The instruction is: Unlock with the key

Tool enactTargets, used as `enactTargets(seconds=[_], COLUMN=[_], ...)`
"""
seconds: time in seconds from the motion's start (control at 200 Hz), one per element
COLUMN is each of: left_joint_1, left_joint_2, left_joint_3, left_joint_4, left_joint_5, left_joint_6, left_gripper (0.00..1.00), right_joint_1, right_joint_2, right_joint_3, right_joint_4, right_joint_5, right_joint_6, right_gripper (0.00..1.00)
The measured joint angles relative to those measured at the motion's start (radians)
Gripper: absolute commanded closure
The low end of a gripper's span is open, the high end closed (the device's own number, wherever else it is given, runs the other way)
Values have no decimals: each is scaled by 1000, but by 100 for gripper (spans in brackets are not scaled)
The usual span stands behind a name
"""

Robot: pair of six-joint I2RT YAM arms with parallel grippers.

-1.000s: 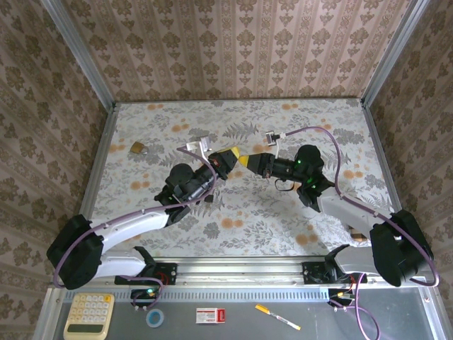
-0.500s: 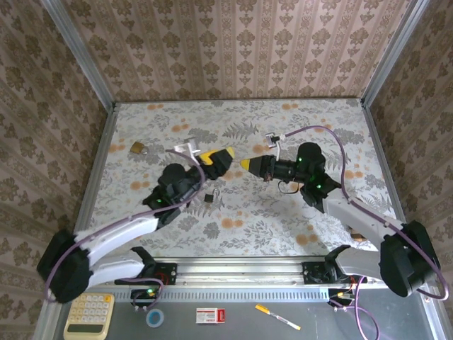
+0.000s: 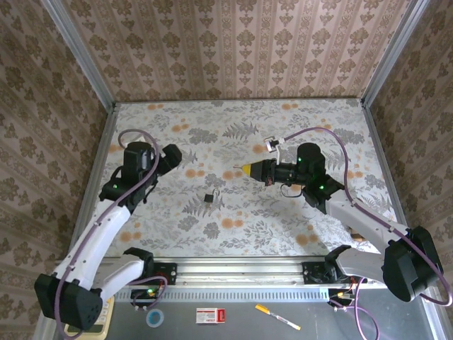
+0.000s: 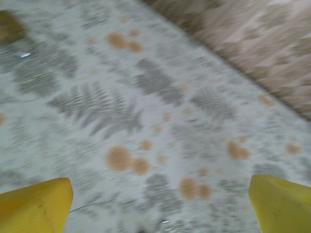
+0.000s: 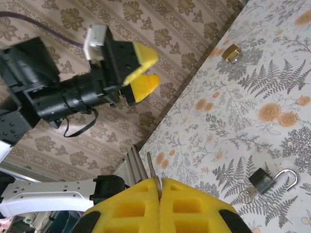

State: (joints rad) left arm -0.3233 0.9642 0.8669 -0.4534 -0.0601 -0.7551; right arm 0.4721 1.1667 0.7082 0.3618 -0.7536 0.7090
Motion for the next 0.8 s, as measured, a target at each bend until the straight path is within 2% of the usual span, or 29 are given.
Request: enactTargets(seconds=[0.225,0.375,0.685,0.8], left_joint_1=[193,302,388,398], left_joint_2=[131,290,758,945], left_joint_3=[38,125,461,629], left_joint_4=[-114,-148,-153,-176], left_joint_5=[23,30,43,53], left_joint_6=[111,178,225,224], left_gripper=[6,8,19,21], right_joint_1=[0,0,6,13], right_joint_2=[-1,-23,-41,-42], right_joint_3=[8,24,15,-24], right_joint_4=[-43,-122,-203,-205], right_joint_5=[-3,-2,12,13], right_joint_6=[-26,-76,-144,-154], right_gripper=[100,100,100,100])
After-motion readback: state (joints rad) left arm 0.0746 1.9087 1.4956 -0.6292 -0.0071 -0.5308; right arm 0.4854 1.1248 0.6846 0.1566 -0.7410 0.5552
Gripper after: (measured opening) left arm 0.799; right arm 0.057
